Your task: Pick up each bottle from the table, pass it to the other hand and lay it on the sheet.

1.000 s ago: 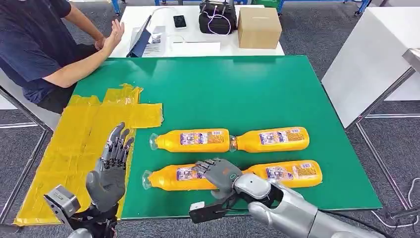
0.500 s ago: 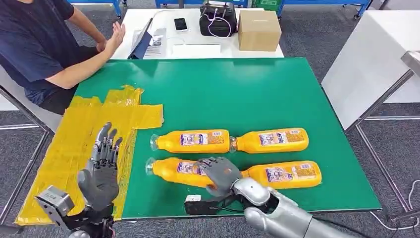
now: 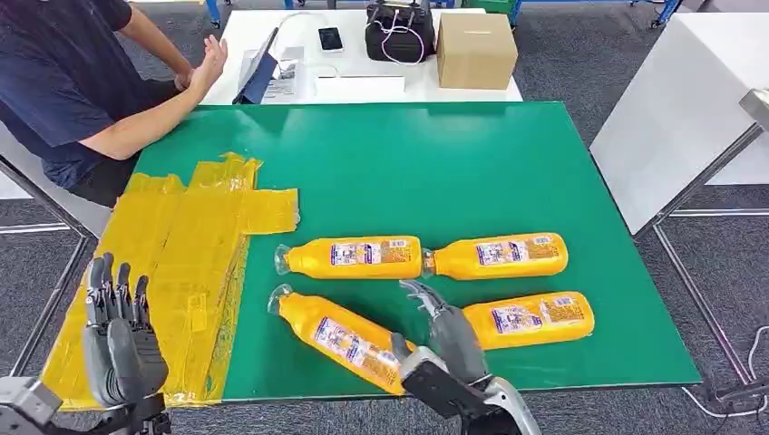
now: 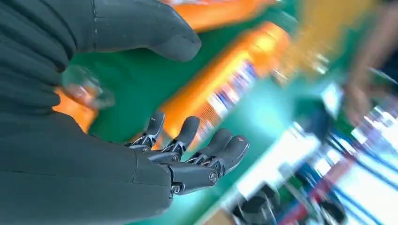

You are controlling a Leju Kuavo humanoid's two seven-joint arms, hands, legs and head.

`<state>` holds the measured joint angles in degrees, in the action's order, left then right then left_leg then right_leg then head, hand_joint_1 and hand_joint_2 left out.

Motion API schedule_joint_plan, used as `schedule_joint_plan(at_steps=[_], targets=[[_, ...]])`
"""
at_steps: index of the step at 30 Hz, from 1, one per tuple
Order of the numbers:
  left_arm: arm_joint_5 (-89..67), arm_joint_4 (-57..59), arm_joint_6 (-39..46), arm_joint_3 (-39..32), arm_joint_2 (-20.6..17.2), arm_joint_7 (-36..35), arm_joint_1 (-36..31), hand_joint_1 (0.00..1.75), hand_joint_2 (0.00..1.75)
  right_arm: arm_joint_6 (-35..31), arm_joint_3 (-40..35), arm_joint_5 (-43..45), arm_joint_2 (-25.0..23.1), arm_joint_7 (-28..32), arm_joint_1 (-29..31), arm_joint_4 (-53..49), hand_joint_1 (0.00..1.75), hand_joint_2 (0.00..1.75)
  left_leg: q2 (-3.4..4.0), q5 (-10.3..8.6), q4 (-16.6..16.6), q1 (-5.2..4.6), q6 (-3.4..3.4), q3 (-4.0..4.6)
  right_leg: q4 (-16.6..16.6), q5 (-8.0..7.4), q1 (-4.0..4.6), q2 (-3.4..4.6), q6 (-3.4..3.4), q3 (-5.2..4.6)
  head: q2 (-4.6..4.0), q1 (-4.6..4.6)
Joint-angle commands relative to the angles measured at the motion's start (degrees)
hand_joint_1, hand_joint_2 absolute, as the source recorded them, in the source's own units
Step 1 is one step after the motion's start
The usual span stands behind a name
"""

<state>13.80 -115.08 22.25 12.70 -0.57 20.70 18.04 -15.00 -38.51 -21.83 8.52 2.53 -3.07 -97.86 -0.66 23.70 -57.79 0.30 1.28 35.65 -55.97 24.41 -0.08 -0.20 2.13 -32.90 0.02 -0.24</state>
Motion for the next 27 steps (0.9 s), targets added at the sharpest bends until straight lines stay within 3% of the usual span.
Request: schedule_joint_plan(at_steps=[1, 13, 18, 27], targets=[[5.5, 2.54, -6.45, 2.76, -2.27, -4.63, -0.91, 0.0, 1.75, -1.52, 5.05, 0.77, -0.64, 2.36, -3.74, -8.27, 1.75, 1.75, 0.03, 0.07, 0.01, -0.01, -0.04, -0.16, 0.01, 0.09, -0.01, -0.02, -0.02, 0.17, 0.0, 0.02], [5.54, 2.75, -6.47, 2.81, -2.17, -4.62, -0.92, 0.0, 1.75, -1.47, 5.0, 0.81, -0.64, 2.53, -3.64, -7.83, 1.75, 1.75, 0.08, 0.06, 0.05, 0.0, -0.04, -0.22, 0.05, 0.06, 0.0, 0.0, -0.02, 0.2, 0.0, 0.0], [14.07, 3.33, -18.0, 5.7, -5.08, -7.69, -1.05, 0.0, 1.75, -0.57, 4.52, 2.11, -0.14, 4.35, -3.0, -5.89, 1.75, 1.75, 0.09, 0.08, 0.08, 0.0, -0.06, -0.31, 0.08, 0.08, 0.01, 0.0, -0.03, 0.29, 0.0, 0.0], [14.5, 2.97, -19.76, 6.23, -5.55, -7.65, -1.36, 0.0, 1.75, -0.16, 4.25, 2.64, 0.39, 4.68, -3.02, -5.45, 1.75, 1.75, 0.07, 0.02, 0.07, -0.01, -0.03, -0.18, 0.07, 0.03, 0.0, 0.0, -0.02, 0.15, 0.0, 0.0]])
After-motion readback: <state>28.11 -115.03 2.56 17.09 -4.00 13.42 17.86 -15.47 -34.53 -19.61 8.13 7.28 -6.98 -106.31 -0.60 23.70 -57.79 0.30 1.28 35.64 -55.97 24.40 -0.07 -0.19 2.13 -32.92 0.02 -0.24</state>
